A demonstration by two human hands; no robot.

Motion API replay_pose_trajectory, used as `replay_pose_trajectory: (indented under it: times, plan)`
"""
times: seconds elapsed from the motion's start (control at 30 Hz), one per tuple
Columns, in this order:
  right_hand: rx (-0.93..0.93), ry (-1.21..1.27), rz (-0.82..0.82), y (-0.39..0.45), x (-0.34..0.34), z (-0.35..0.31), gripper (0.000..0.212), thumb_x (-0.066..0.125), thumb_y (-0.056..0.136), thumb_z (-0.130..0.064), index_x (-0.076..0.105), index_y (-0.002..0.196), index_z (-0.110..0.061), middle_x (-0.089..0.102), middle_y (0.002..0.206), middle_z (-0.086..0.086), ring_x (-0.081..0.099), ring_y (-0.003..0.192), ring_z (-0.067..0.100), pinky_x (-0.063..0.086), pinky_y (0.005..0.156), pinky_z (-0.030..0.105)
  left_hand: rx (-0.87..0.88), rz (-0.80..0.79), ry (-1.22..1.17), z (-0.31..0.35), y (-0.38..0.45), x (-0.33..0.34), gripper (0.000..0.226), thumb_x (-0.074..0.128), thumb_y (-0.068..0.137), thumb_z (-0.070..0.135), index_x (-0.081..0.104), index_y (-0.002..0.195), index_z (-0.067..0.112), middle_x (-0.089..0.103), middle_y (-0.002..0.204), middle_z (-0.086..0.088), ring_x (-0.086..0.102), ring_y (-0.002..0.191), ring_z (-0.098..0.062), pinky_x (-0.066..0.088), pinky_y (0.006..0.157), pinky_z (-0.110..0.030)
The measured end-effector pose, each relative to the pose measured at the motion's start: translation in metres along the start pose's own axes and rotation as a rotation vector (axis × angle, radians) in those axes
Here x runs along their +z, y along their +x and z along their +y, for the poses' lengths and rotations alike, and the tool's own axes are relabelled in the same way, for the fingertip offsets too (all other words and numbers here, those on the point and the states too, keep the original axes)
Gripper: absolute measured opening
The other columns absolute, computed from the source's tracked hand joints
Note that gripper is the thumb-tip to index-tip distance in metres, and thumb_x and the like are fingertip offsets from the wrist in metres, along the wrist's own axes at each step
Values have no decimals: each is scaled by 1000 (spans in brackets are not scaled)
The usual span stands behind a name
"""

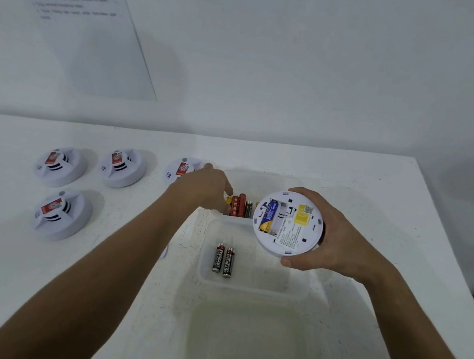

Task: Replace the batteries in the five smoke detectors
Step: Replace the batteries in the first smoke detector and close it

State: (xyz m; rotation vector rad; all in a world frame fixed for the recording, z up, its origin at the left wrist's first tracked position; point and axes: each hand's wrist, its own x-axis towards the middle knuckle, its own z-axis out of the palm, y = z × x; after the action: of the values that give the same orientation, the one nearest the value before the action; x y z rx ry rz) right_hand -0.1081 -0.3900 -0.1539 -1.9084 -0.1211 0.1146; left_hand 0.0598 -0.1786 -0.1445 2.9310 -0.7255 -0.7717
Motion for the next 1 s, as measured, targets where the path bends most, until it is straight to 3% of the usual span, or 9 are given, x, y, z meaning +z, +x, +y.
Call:
replay_pose_trajectory:
  times: [0.2,0.4,0.5,0.63,0.73,0.87,1.0]
  plan:
    - [1,5,0,1,0,0,98,92,53,-16,44,138,-27,58,125,-23,56,118,0,50,86,13,-6,39,-33,3,6,4,52,74,80,37,60,129,24,51,134,-7,47,118,-23,47,96,-37]
    - [1,5,-11,1,-1,0,98,93,55,-12,45,138,-26,58,124,-23,56,119,0,50,86,12,-52,273,-241,8,-12,-3,27,86,67,29,68,87,24,56,116,-6,61,77,-21,48,61,-27]
    - [-1,-1,-9,1,0,-3,98,93,53,-15,44,138,-27,58,123,-26,55,118,-2,49,86,11,-24,453,-322,13,-34,-14,17,81,75,27,67,83,24,64,98,0,61,68,-16,38,49,-20]
    - [-17,2,-15,2,1,-8,98,94,55,-10,45,137,-27,58,124,-21,56,117,-1,50,85,12,95,632,-608,29,-77,-29,10,74,82,27,68,90,28,69,81,13,64,73,-3,49,61,-18]
    - [-48,-8,-28,4,6,-14,96,94,56,-7,45,137,-24,58,127,-11,58,116,5,51,86,16,220,562,-718,40,-101,-30,14,75,81,29,72,95,30,68,79,21,63,78,6,42,63,-2]
    - [-83,13,-40,5,14,-25,94,92,54,-9,47,136,-24,60,121,-9,61,112,11,55,85,22,244,440,-641,46,-110,-17,21,74,82,29,71,103,28,66,83,17,61,77,8,39,59,3]
    - [-98,-8,-66,2,21,-32,96,93,53,-13,46,136,-28,60,121,-12,61,112,12,56,87,26,210,425,-635,40,-119,-9,19,75,80,33,67,97,30,64,79,20,60,73,9,40,56,2]
